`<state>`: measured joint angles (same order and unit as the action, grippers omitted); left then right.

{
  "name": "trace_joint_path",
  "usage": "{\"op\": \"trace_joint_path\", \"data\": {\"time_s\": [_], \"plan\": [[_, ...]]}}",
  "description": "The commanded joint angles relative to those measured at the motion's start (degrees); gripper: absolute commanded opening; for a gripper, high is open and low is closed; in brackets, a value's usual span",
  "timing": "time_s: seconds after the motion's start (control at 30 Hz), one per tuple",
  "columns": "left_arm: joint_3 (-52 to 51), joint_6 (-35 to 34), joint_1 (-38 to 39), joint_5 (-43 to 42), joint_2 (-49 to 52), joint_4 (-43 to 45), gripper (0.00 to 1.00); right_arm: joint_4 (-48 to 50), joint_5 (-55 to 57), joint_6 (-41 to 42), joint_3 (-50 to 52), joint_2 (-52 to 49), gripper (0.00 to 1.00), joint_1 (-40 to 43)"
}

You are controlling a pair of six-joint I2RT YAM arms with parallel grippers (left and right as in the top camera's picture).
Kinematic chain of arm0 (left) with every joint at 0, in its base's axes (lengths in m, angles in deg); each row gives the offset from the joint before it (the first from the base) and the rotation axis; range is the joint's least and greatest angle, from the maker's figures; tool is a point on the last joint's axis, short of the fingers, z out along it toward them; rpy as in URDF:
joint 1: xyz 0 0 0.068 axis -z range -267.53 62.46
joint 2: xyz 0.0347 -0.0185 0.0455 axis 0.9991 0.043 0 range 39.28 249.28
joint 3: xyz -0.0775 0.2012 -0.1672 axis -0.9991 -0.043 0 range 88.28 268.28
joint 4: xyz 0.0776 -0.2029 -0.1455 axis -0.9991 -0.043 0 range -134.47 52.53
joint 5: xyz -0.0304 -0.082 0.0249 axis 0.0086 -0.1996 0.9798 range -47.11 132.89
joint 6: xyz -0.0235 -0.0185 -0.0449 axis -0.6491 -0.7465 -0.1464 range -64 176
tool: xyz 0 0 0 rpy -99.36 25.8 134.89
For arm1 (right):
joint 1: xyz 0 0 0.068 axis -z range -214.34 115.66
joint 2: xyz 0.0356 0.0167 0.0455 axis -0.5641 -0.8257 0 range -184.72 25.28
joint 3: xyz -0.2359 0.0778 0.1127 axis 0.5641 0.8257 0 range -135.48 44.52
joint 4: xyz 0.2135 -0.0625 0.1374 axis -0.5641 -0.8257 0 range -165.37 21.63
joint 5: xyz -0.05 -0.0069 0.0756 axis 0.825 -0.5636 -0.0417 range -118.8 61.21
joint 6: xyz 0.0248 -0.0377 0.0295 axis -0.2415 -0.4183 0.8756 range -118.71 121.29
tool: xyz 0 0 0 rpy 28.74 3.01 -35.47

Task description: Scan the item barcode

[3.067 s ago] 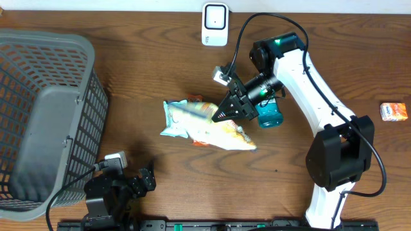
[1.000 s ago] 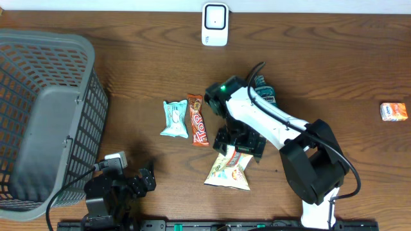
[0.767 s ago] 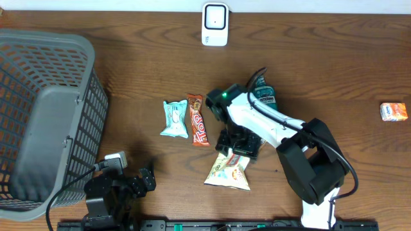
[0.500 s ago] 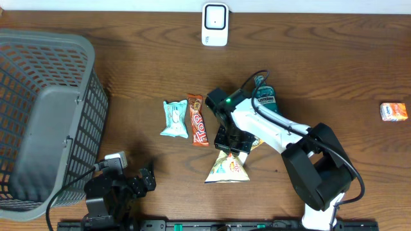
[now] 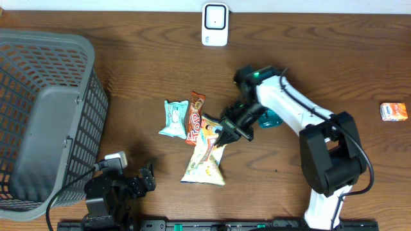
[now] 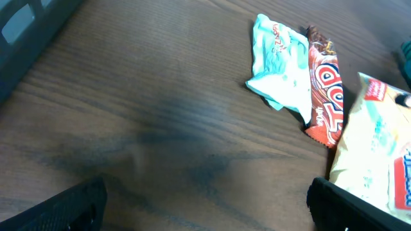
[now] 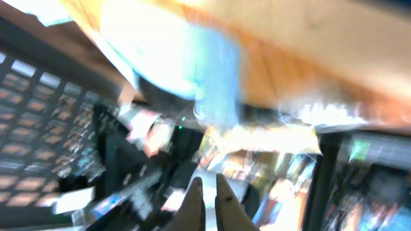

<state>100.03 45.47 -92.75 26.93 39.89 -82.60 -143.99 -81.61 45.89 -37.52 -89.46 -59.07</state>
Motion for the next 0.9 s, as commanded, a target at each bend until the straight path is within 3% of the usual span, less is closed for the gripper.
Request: {"op": "trace_joint_path", "data": {"time_s": [0.0, 0.1, 0.2, 0.3, 0.63, 0.67, 0.7, 0.77, 0.87], "plan": [[-0.2, -0.1, -0.2, 0.0, -0.1, -4.1, 0.98, -4.0, -8.0, 4.3, -0.7, -0.3, 0.01, 1.9], [-0.2, -0.1, -0.2, 0.0, -0.1, -4.1, 0.98, 3.0, -0.6, -3.9, -0.7, -0.3, 0.01, 3.0], [-0.2, -0.1, -0.2, 0.0, -0.1, -4.1, 0.98, 8.4, -1.7, -16.9, -0.8, -0.2, 0.01, 2.4], [-0.2, -0.1, -0.2, 0.0, -0.1, -4.1, 0.98, 9.9, -0.6, -22.1, -0.8, 0.1, 0.01, 0.3], [-0.2, -0.1, -0.2, 0.0, -0.1, -4.1, 0.98, 12.7, 25.5, -22.8, -4.2, 0.1, 0.06, -13.8], [-0.2, -0.1, -0.2, 0.0, -0.1, -4.1, 0.98, 13.6, 28.6, -22.8, -4.5, 0.1, 0.08, -15.4], [-0.2, -0.1, -0.2, 0.0, -0.1, -4.1, 0.98, 14.4, 30.8, -22.8, -4.5, 0.1, 0.18, -16.8], [-0.2, -0.1, -0.2, 0.0, -0.1, -4.1, 0.98, 15.0, 34.6, -23.1, -4.4, 0.1, 0.29, -19.8], [-0.2, -0.1, -0.2, 0.0, -0.1, -4.1, 0.98, 14.6, 37.0, -23.9, -2.8, 0.0, 0.29, -24.6]]}}
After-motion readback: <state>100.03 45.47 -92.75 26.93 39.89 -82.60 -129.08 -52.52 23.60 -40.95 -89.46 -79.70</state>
